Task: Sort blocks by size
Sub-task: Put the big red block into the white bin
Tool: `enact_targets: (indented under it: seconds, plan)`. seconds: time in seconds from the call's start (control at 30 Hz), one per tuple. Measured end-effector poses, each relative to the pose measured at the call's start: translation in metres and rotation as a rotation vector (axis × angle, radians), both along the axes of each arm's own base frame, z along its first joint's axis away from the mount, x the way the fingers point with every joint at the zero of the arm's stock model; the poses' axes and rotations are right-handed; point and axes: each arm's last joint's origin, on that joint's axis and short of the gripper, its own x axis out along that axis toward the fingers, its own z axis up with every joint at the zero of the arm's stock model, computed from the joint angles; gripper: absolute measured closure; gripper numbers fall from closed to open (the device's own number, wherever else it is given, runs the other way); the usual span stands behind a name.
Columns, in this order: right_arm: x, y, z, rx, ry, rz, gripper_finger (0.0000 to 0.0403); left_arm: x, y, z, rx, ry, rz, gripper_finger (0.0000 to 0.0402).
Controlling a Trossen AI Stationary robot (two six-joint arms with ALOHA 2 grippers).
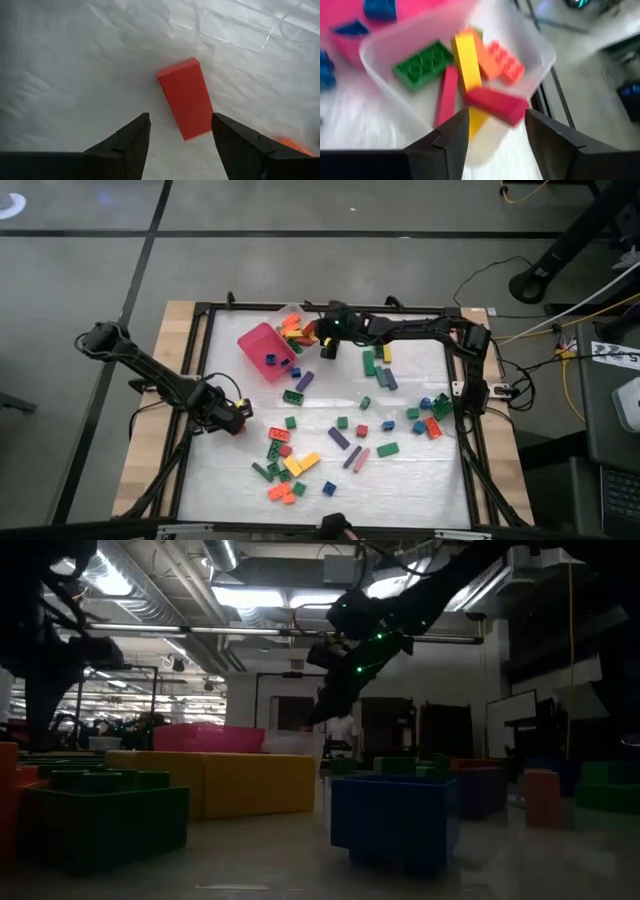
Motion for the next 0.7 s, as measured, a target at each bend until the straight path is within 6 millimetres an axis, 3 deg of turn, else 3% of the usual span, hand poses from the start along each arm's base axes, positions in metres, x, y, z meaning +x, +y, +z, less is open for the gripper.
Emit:
enact_targets:
  seconds: [0.3,0.53,0.7]
  plan:
    - [-0.002,-0.001,0.024,0.051,0.202,-0.021,0.021,-0.003,0.009,-0.022,0.019,-0.037,0.046,0.0204]
    - [-0.007,0.001,0.041,0.076,0.316,-0.011,0.021,-0.004,0.012,-0.028,0.001,-0.03,0.011,0.0205]
    - [-0.028,0.001,0.058,0.108,0.378,-0.017,0.021,-0.005,0.012,-0.028,-0.01,-0.015,-0.074,0.0245]
